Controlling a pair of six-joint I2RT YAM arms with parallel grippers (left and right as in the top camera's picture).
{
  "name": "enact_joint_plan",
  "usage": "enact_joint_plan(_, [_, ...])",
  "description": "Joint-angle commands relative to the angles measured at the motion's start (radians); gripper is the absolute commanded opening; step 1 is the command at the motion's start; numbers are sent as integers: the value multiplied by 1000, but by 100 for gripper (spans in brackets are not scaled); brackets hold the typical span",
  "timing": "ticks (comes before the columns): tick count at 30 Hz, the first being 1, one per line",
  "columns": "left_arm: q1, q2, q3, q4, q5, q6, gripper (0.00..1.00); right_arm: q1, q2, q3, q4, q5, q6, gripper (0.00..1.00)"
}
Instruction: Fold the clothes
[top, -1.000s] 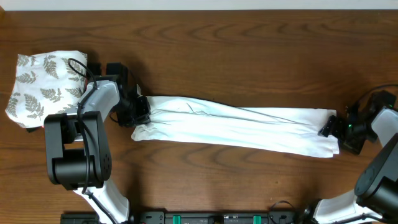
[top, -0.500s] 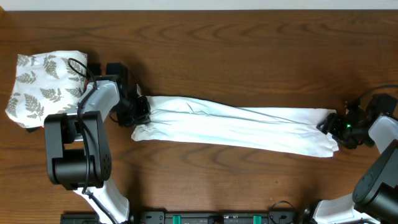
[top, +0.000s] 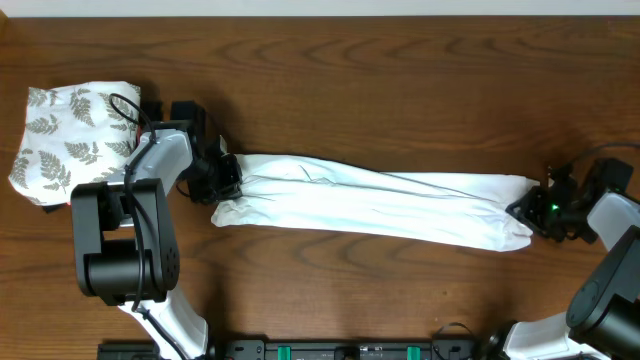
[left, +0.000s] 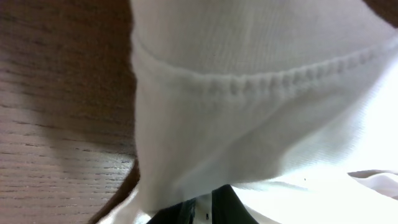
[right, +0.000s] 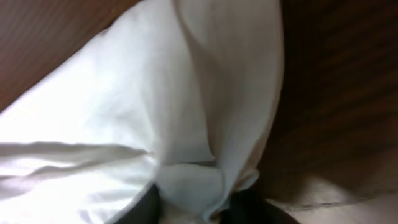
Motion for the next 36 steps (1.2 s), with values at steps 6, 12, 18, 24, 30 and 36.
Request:
enact_joint_plan(6, [19,58,-32,6,-167,-6,13,2,77,-75,34,59,30,1])
enact_joint_plan(12, [19,28,-18,6,-71,-6,38,-5,77,-63,112,60,136,1])
enact_joint_plan(18, [19,-54,-17,7,-69,-6,64,-6,77,-10,126,60,139,1])
enact_joint_plan(24, [19,-124,-17,9,-69,-6,88,-6,77,55,113,69,143,1])
enact_joint_plan(30, [19,-151,-17,9,-69,-6,88,-6,77,114,87,121,143,1])
enact_joint_plan(36, [19,-152,-17,10,-69,-6,88,-16,77,193,35,211,143,1])
